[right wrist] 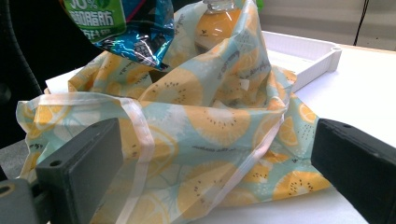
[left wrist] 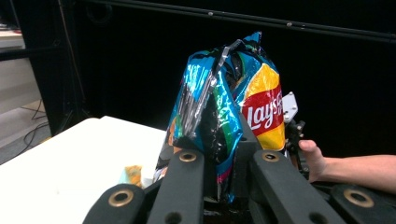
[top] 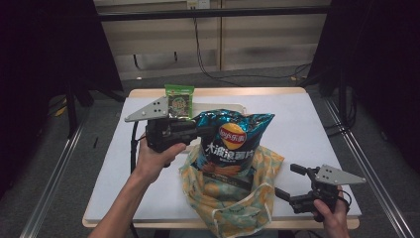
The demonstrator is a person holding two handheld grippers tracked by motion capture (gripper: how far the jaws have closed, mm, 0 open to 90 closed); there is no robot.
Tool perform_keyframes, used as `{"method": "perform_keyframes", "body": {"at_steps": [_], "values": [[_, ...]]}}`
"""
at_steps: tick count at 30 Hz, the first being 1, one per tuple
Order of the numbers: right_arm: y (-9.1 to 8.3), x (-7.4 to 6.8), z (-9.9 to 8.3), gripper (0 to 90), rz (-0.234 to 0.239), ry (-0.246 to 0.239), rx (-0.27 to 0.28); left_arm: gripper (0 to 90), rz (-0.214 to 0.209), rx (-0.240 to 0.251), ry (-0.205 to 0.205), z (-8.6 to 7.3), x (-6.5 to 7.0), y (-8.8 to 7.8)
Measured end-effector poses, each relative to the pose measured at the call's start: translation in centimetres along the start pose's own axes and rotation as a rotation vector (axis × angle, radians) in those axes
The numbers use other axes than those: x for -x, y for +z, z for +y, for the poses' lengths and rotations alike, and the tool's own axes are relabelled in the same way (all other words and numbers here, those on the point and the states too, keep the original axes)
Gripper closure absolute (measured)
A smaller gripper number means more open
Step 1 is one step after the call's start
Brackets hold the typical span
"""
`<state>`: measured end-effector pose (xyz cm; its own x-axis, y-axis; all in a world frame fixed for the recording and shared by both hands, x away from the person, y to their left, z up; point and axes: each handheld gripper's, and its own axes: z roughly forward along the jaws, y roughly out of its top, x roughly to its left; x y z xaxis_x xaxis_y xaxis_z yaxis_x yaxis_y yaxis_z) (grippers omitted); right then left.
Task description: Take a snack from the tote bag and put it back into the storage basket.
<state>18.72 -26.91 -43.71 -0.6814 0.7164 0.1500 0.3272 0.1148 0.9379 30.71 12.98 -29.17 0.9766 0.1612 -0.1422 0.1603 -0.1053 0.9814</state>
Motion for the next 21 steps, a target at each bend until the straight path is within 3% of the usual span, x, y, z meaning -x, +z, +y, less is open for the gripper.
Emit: {"method": "perform_keyframes", "body": {"at_steps": [9, 21], "values": [[0.0, 0.0, 0.0, 1.8, 0.000, 0.001, 0.000, 85.6, 0.016, 0.011, -0.019, -0.4, -1.4, -1.4], [0.0, 0.1, 0.0, 1.8, -0.002, 0.004, -0.002, 85.6, 0.055, 0.045, -0.025, 0.9, -2.2, -3.6]]}}
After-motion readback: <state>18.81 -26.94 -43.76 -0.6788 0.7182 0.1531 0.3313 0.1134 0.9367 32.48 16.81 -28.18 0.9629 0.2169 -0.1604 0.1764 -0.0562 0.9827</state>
